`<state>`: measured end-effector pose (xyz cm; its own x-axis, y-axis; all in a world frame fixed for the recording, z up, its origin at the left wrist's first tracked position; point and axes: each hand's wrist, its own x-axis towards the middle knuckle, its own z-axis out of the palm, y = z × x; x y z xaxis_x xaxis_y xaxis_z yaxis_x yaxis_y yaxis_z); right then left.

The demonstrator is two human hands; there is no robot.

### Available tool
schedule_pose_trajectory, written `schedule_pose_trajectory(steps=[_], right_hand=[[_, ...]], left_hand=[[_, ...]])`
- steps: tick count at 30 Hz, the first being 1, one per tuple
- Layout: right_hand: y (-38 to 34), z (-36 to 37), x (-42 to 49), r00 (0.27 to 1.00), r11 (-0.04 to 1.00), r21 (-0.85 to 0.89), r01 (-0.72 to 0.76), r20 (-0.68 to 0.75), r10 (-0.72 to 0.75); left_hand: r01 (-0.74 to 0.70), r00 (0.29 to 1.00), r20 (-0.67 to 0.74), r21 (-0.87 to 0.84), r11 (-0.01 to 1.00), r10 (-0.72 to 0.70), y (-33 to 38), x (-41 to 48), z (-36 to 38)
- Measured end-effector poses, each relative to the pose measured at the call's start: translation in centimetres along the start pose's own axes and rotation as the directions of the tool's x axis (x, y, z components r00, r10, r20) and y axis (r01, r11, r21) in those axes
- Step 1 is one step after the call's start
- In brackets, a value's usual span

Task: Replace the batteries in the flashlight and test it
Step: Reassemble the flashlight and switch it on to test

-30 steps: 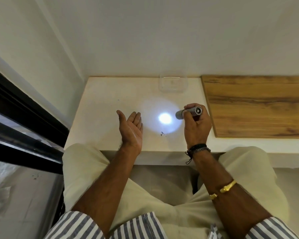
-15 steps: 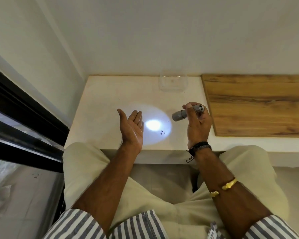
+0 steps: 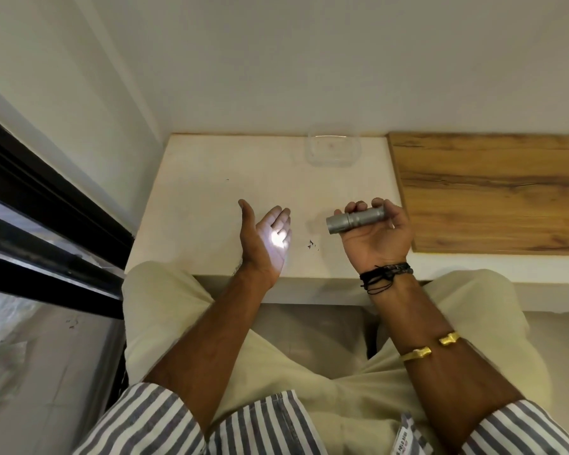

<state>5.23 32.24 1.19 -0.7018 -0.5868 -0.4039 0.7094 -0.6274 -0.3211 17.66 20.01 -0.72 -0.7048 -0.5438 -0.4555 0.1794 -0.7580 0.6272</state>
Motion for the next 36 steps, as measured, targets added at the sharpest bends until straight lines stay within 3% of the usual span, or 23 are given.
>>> schedule_pose_trajectory(steps=[7,24,27,29,31,32,34,36], right_hand=[[0.9,0.5,-0.9,0.988,0.996,0.044,-0.081,0.136,0.074],[1.3,0.6,-1.0,0.988,0.996,-0.020,-0.087,0.124,0.088],[1.4,0.3,-0.7,0.991,0.990,-0.112,-0.080,0.102,0.091],[1.7,0.0,-0.3,0.996,0.970,-0.241,-0.042,0.066,0.060],[2.0,-0.6,0.1,0.998,0.890,-0.455,0.038,0.058,-0.013],[2.2,-0.8,0.2,0.996,0.802,-0.592,0.086,0.074,-0.052],[2.6,-1.2,0.2,0.984,0.558,-0.811,0.176,0.142,-0.103],[3.1,-1.6,0.5,0.967,0.353,-0.901,0.251,0.215,-0.138]], left_hand=[[0.024,0.999,0.022,0.012,1.000,-0.024,-0.1,-0.2,0.0],[-0.029,0.999,0.017,0.062,0.998,0.028,-0.4,0.2,-0.5],[-0.086,0.994,-0.044,0.303,0.949,0.104,-0.5,0.3,-0.1],[-0.196,0.963,-0.027,0.609,0.768,0.267,-0.8,0.2,0.0],[-0.311,0.909,0.082,0.787,0.533,0.409,-1.3,0.0,-0.2],[-0.349,0.884,0.128,0.821,0.452,0.449,-1.5,-0.1,-0.3],[-0.393,0.841,0.176,0.849,0.354,0.511,-1.6,-0.1,-0.4],[-0.423,0.815,0.203,0.848,0.318,0.543,-1.3,0.2,-0.3]])
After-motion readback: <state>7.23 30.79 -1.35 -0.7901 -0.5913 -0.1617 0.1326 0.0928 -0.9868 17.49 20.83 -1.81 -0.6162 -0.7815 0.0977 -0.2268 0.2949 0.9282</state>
